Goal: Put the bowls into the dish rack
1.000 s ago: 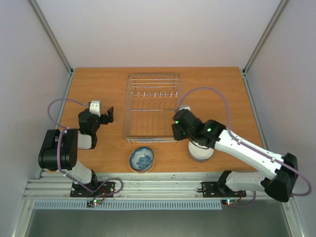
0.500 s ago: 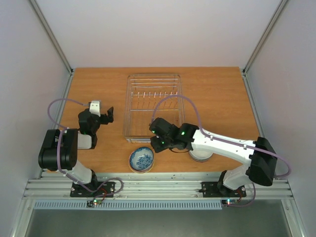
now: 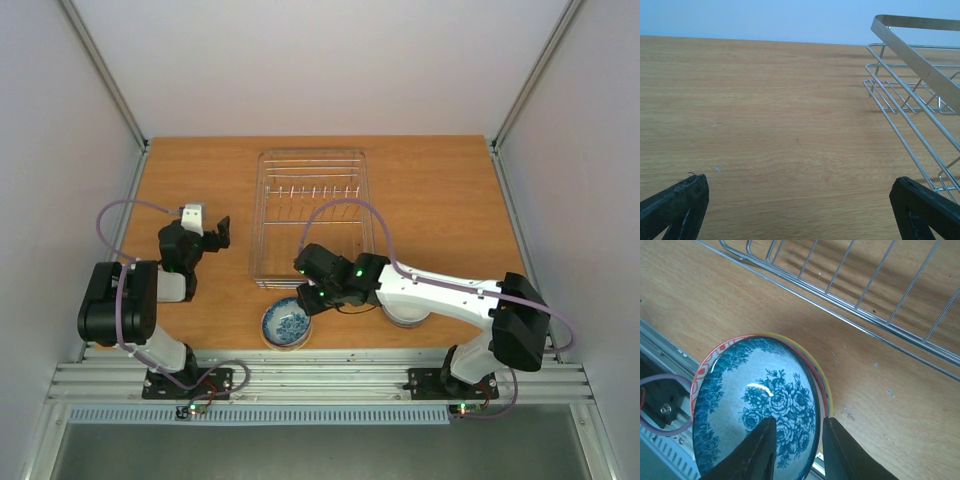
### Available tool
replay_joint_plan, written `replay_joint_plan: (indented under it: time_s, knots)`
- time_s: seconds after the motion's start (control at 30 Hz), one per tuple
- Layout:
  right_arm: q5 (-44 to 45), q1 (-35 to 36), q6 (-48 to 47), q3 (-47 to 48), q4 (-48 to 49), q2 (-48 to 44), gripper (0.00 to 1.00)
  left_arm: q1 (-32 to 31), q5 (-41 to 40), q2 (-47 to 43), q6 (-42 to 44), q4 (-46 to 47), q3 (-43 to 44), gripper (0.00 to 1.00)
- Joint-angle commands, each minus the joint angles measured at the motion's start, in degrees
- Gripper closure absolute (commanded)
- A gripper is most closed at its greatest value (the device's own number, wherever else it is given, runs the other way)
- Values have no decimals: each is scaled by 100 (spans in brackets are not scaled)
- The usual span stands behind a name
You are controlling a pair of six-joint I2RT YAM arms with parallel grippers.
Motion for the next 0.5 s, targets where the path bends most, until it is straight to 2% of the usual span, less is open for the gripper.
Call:
replay_joint_plan:
  time_s: [0.0, 0.3, 0.47]
  knots:
    - [-27, 52, 187, -34, -3, 182, 72, -19, -67, -62, 93, 168, 102, 1]
    - [43, 56, 277, -149, -104, 343, 73, -19, -67, -67, 93, 170, 102, 1]
    - [-49, 99, 255, -149, -117, 434, 83, -20, -66, -64, 93, 170, 102, 1]
